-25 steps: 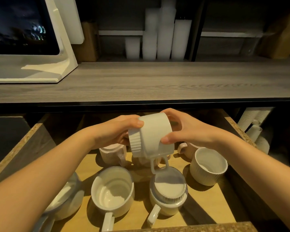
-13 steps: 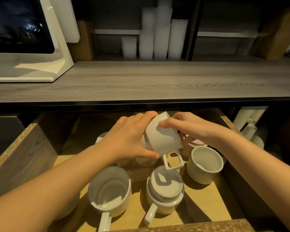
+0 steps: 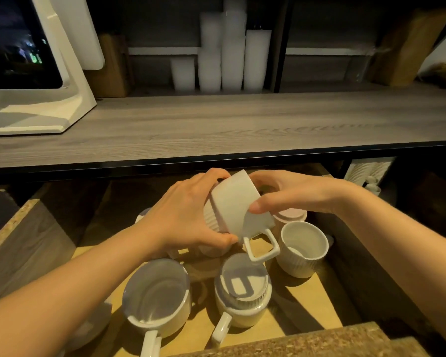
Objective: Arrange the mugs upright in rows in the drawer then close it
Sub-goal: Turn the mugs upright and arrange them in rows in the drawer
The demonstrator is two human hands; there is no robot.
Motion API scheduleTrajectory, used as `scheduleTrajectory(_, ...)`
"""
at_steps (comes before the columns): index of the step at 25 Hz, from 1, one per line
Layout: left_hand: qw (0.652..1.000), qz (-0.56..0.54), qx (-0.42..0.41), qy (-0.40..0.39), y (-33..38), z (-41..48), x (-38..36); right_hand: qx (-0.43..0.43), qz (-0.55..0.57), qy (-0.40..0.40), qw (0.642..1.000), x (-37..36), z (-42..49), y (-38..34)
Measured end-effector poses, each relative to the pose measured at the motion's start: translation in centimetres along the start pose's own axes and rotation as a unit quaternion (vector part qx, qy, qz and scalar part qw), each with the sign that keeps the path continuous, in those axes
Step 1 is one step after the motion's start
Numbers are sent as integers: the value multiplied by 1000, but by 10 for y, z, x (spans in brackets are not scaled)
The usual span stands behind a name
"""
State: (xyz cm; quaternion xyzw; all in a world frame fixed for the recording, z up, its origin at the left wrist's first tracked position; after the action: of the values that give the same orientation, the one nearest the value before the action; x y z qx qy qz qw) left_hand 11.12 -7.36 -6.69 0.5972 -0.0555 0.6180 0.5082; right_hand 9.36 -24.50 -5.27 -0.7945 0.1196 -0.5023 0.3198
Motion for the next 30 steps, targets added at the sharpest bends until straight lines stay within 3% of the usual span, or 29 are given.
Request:
scheduleTrajectory(5, 992, -81, 30, -87, 28, 12, -21, -45, -117, 79, 989, 18, -32, 1)
scheduleTrajectory(10, 970, 129, 31, -206, 38, 35, -56, -134, -259, 85, 953, 13, -69, 20)
scheduleTrajectory(21, 956, 172, -45, -235, 44, 75, -127, -166, -366, 54, 914, 3, -94, 30)
scheduleTrajectory(30, 930, 190, -103, -296, 42, 77, -130, -195, -401, 14, 895, 4, -93, 39)
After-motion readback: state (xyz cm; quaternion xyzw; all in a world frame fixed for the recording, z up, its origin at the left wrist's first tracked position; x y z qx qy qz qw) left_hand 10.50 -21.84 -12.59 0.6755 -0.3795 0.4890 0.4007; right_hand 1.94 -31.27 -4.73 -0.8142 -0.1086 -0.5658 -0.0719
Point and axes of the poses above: each hand's wrist, its own z-axis towards the middle knuckle, its own x-axis out of the back of the hand, y = z × x, the point moved 4 cm from there along z, towards the middle knuckle, and after that the axes turned 9 degrees about -z, right-handed, at the moved point
